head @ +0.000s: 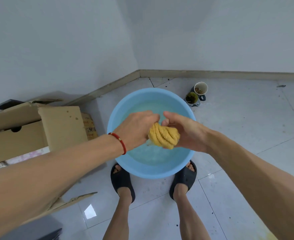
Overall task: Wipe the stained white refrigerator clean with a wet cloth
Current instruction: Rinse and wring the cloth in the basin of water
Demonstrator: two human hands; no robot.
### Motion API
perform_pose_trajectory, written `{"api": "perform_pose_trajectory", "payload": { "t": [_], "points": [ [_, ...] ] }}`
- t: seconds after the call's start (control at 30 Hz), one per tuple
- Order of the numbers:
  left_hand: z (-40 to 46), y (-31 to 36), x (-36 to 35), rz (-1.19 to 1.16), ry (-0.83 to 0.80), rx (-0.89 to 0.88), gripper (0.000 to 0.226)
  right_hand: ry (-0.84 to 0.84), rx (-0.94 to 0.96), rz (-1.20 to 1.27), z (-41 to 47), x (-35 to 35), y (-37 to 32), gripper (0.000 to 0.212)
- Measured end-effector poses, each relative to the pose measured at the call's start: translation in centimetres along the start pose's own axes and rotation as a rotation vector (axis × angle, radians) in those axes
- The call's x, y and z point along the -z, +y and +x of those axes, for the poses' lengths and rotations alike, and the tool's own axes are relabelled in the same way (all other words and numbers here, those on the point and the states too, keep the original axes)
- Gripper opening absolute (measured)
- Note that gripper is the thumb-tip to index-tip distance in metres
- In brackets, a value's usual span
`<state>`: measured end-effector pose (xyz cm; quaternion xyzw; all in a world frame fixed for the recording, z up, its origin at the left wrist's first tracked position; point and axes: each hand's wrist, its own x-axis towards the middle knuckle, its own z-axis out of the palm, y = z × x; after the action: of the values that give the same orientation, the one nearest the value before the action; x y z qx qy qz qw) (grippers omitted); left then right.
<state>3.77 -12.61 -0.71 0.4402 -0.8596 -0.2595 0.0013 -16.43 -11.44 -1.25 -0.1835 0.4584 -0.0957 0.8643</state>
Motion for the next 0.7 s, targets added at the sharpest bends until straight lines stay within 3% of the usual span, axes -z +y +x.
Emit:
{"api": "perform_pose_trajectory", "payload": {
  "t": [0.1,0.17,0.23,0.37,0.5,0.6,0.7],
  "points": [
    [-0.5,0.3,0.9,0.006,0.209,-0.292,0.008,-0.363,-0.054,0.328,1.0,-1.5,2.1,0.099],
    [-0.4,-0.2,1.1,0.044,0.207,-0.371,0.008,-0.581,-0.019,0.350,1.3,-2.9,2.7,0.100],
    [-0.3,-1.3,1.1,0.134,0.159,-0.427,0.008,-0.618,-0.022,0.236,1.3,-3.3,2.3,0.085],
    [0.4,-2.1,0.9,0.275,-0.060,-0.344,0.027,-0.310,-0.071,-0.136,1.3,-3.5,0.1,0.039],
    [1.2,-0.7,0.8,0.416,-0.301,-0.072,0.010,0.080,-0.039,-0.680,2.5,-4.2,-0.5,0.009],
    [1.2,0.2,0.0,0.371,-0.376,0.173,0.010,0.324,0.059,-1.199,3.5,-4.6,0.2,0.011],
    [0.9,0.6,-1.5,0.103,-0.394,0.403,0.028,0.363,0.188,-1.494,4.1,-4.0,1.0,0.026]
  ]
}}
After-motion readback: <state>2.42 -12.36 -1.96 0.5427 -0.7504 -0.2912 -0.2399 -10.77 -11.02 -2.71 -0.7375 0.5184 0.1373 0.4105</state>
